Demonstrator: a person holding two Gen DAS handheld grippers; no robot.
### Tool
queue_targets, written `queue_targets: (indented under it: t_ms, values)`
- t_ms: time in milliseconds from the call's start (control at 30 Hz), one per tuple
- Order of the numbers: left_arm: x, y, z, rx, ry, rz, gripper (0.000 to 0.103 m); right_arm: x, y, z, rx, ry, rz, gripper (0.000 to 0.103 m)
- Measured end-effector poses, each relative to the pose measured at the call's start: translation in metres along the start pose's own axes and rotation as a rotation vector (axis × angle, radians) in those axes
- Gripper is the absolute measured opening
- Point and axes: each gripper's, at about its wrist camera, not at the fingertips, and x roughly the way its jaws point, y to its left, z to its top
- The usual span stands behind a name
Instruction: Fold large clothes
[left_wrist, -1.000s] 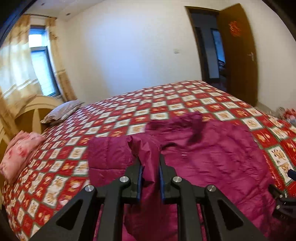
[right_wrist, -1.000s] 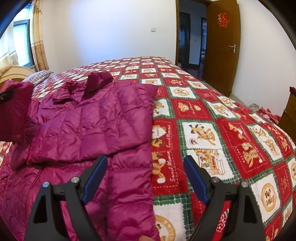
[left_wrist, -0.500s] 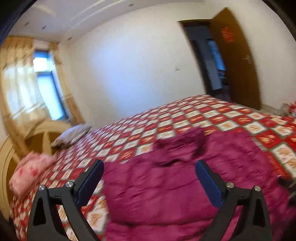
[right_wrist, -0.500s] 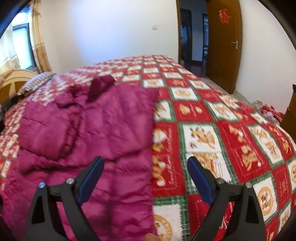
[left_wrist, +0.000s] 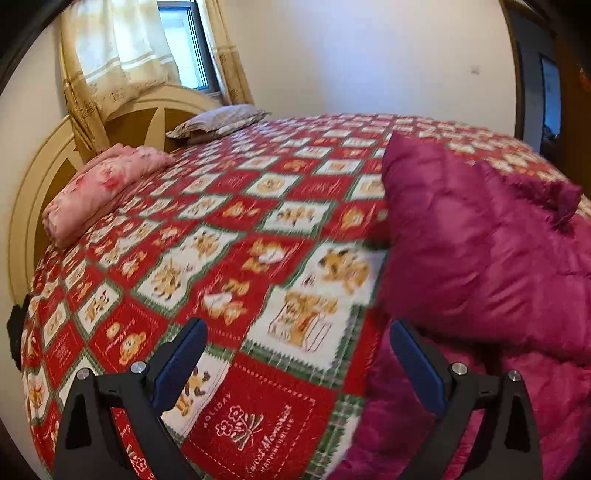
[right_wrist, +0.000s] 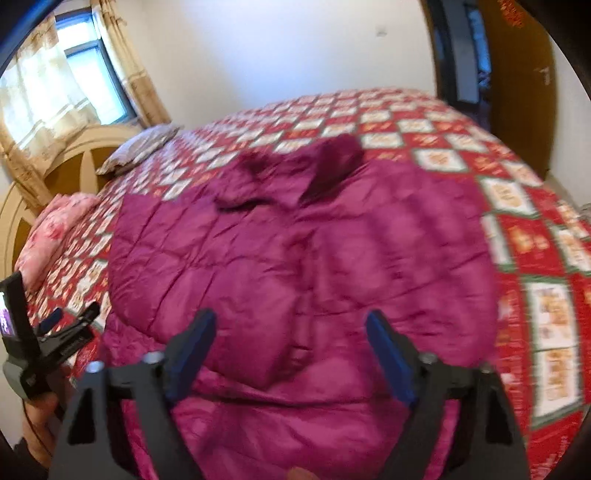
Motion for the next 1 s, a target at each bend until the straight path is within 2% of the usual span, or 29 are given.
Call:
queue_targets:
  t_ms: [67,100,167,233,433,500,567,633,700,733,767,867,933,1000]
  values:
    - [0.005,0.0,-0.005,-0.003,0.013,0.003,0.099,0.014,0.004,-0.003,0.002,0.04,0.019,0.043]
    - [0.004,-0.001,-0.007,-0.004,0.014,0.008,0.099,0.016,0.004,-0.004,0.004,0.045,0.014,0.04]
    - [0.006,0.001,-0.007,-0.005,0.014,0.007,0.099,0.015,0.002,-0.008,0.009,0.041,-0.002,0.023]
    - [0.006,0.002,-0.006,-0.007,0.014,0.008,0.099,0.006,-0.003,-0.011,0.01,0.022,-0.02,0.019]
    - [0.009,0.006,-0.006,-0.025,0.032,0.001,0.099,-0.017,-0.037,-0.02,0.077,-0.016,-0.107,0.018]
    - [0.009,0.004,-0.005,-0.008,0.043,-0.006,0.099,-0.015,-0.038,-0.021,0.057,-0.008,-0.111,0.025]
    - [0.004,0.002,0.0,0.022,0.064,-0.019,0.099,-0.018,-0.037,-0.02,0.044,-0.027,-0.154,0.058]
    - [-0.009,0.003,0.013,0.028,0.054,-0.048,0.099,-0.028,-0.039,-0.016,0.066,-0.048,-0.186,0.058]
    - [-0.027,0.004,0.033,0.015,0.014,-0.092,0.099,-0.044,-0.04,-0.011,0.084,-0.102,-0.247,0.058]
    - [-0.034,0.002,0.044,0.009,-0.011,-0.109,0.099,-0.054,-0.039,-0.006,0.095,-0.144,-0.258,0.055]
    - [-0.041,-0.002,0.055,0.007,-0.034,-0.125,0.099,-0.057,-0.036,-0.002,0.095,-0.162,-0.251,0.049]
    - [-0.047,-0.027,0.08,0.018,-0.084,-0.174,0.099,-0.051,-0.019,0.014,0.054,-0.166,-0.208,0.043]
    - [-0.036,-0.053,0.084,0.052,-0.105,-0.173,0.099,-0.035,-0.011,0.022,0.029,-0.148,-0.157,0.039]
    - [-0.016,-0.075,0.079,0.089,-0.093,-0.136,0.099,-0.018,-0.009,0.023,0.021,-0.128,-0.158,0.039]
